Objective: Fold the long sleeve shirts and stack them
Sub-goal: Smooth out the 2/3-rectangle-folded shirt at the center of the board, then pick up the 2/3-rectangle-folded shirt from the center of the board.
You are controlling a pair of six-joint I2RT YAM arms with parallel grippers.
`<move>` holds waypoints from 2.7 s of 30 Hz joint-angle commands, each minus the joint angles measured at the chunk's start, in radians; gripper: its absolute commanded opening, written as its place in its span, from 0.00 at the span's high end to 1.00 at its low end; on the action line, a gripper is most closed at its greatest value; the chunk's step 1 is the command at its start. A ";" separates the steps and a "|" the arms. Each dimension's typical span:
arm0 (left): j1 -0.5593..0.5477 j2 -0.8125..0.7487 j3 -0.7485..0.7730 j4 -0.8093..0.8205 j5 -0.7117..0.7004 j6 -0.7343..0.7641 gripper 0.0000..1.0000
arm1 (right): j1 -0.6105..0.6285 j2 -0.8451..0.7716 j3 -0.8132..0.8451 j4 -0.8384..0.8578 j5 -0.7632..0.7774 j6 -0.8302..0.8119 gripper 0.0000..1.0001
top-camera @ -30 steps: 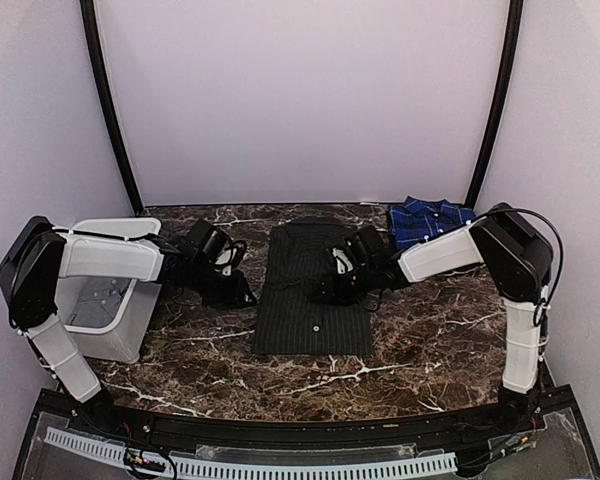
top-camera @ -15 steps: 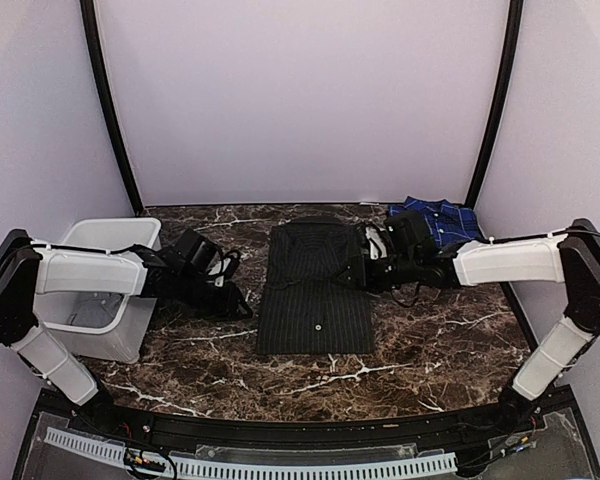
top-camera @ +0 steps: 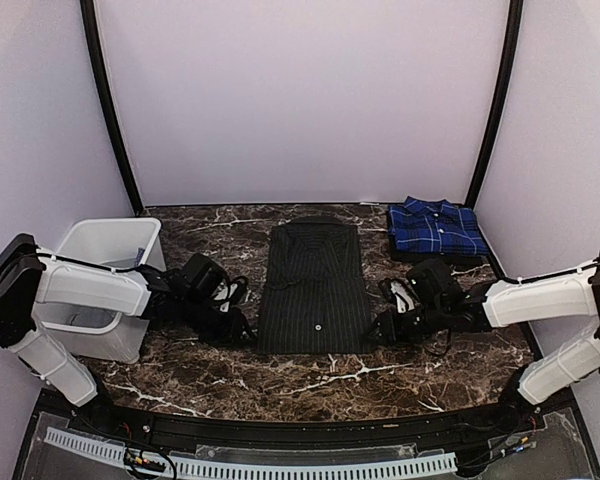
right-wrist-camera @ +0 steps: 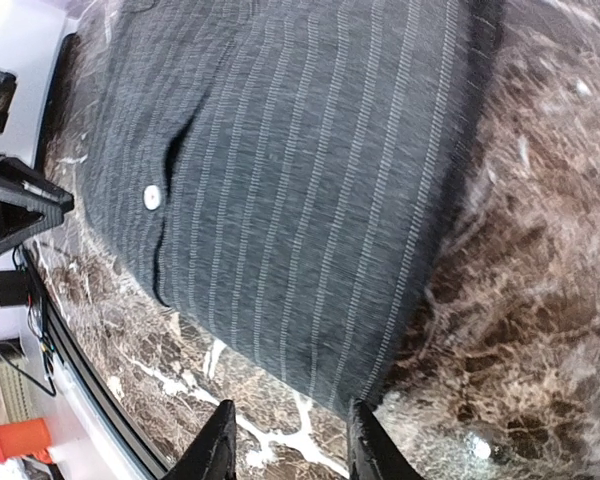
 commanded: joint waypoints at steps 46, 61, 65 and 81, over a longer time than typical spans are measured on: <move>-0.048 0.096 -0.030 0.112 0.030 -0.044 0.72 | 0.034 0.090 -0.063 0.031 0.102 0.059 0.81; -0.063 0.101 0.011 0.083 0.002 -0.063 0.99 | 0.053 0.060 -0.051 0.067 0.099 0.050 1.00; -0.076 0.067 0.003 0.066 -0.018 -0.070 1.00 | 0.069 0.011 -0.062 0.063 0.107 0.057 1.00; -0.137 -0.011 -0.054 0.074 -0.061 -0.110 1.00 | 0.140 -0.037 -0.124 0.058 0.163 0.113 0.69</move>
